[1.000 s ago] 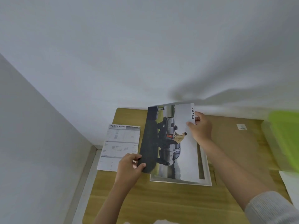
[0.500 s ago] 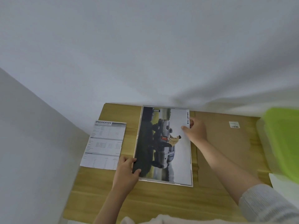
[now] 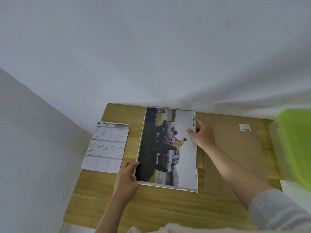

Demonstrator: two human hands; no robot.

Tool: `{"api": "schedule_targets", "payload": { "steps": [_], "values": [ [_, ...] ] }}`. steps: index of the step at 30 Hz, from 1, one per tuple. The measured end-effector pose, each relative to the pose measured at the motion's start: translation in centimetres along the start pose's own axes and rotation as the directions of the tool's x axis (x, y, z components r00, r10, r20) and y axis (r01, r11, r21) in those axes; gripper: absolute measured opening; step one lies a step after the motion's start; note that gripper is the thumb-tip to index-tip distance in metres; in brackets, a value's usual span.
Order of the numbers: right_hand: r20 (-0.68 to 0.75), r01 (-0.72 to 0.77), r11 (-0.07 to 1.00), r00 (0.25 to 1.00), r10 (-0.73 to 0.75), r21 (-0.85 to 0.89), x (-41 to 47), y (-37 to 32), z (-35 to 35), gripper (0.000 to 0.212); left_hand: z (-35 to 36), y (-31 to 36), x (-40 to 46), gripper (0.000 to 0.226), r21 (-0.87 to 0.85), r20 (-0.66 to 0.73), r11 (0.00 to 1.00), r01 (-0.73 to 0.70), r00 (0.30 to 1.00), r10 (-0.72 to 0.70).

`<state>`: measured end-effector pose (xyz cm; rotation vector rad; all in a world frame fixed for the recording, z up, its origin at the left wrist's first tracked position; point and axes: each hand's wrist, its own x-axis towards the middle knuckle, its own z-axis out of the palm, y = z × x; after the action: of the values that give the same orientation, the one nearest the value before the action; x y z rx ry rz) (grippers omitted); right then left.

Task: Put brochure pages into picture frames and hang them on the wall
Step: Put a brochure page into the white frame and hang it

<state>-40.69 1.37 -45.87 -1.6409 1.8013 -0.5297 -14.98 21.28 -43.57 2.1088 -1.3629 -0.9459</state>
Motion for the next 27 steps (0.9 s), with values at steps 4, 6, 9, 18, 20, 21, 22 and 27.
{"api": "schedule_targets", "payload": {
  "steps": [4,6,9,18,20,21,22,27],
  "values": [
    [0.034,0.006,0.999,0.999,-0.005,-0.034,0.1,-0.2,0.0,0.059,-0.4,-0.2,0.3,0.060,-0.088,-0.016,0.996,-0.010,1.000,0.009],
    [0.050,0.010,0.998,0.999,-0.007,-0.060,0.4,-0.3,0.0,0.059,-0.6,-0.3,0.4,0.061,-0.104,-0.014,0.994,-0.022,1.000,0.021],
    [0.070,0.008,0.997,0.998,-0.002,-0.079,0.6,-0.3,-0.2,0.059,-0.8,-0.5,0.5,0.059,-0.111,0.013,0.993,-0.035,0.999,0.037],
    [0.114,-0.021,0.998,0.993,0.027,-0.056,0.5,-0.6,-0.6,0.064,-1.3,-0.7,0.9,0.052,-0.130,0.089,0.990,-0.049,0.994,0.060],
    [0.132,-0.029,0.997,0.990,0.038,-0.070,0.3,-0.7,-0.7,0.068,-1.3,-0.9,0.9,0.051,-0.137,0.086,0.989,-0.054,0.994,0.066],
    [0.141,-0.034,0.997,0.989,0.045,-0.074,0.2,-0.8,-0.8,0.069,-1.3,-0.9,0.8,0.051,-0.140,0.080,0.988,-0.059,0.994,0.071],
    [0.147,-0.039,0.996,0.988,0.050,-0.074,0.2,-0.8,-0.8,0.070,-1.3,-0.9,0.7,0.049,-0.138,0.072,0.988,-0.065,0.995,0.076],
    [0.153,-0.031,0.998,0.987,0.039,-0.057,-0.8,-1.2,-1.1,0.066,-1.2,-0.9,0.5,0.042,-0.108,0.018,0.989,-0.103,0.994,0.105]
  ]
}}
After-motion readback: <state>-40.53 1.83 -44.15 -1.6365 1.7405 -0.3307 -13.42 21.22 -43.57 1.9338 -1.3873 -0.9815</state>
